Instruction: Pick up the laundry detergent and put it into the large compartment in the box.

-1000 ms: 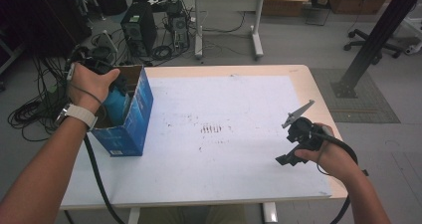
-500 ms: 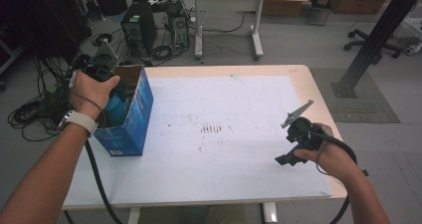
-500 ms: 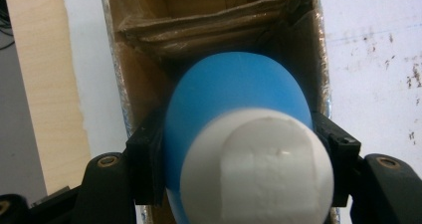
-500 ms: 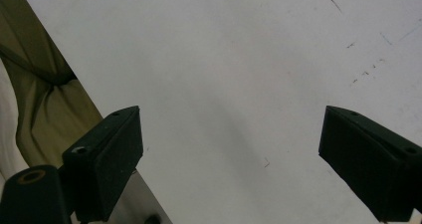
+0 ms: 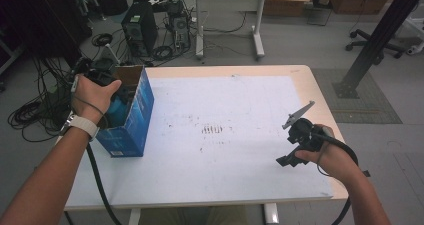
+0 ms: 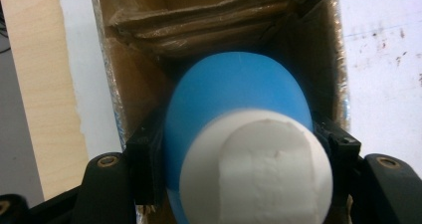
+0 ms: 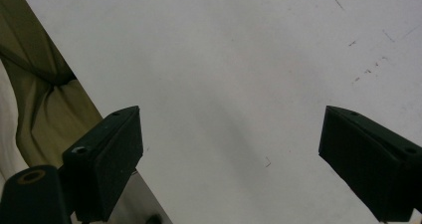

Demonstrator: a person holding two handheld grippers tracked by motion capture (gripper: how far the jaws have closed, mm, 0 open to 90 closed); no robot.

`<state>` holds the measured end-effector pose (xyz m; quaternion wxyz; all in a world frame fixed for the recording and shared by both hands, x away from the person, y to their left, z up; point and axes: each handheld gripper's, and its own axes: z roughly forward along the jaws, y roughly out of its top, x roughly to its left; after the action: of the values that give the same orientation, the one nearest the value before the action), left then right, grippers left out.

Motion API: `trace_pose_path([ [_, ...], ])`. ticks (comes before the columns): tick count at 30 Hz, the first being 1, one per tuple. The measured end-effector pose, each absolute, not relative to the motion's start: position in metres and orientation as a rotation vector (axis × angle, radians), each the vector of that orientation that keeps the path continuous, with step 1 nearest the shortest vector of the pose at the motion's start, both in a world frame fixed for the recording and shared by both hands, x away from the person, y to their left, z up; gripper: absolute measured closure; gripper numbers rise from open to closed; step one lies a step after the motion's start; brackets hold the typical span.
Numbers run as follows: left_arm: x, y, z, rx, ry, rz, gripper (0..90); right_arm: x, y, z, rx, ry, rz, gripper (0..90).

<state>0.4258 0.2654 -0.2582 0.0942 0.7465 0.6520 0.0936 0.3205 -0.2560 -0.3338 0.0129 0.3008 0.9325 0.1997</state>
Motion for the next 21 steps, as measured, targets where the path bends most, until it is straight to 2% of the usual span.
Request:
trace_pose_path([
  [21,0.426,0.264,-0.277,2.235,1.933,0.294,37.2,0.32,-0.257,-0.337,0.954,2.906,0.623,10.4],
])
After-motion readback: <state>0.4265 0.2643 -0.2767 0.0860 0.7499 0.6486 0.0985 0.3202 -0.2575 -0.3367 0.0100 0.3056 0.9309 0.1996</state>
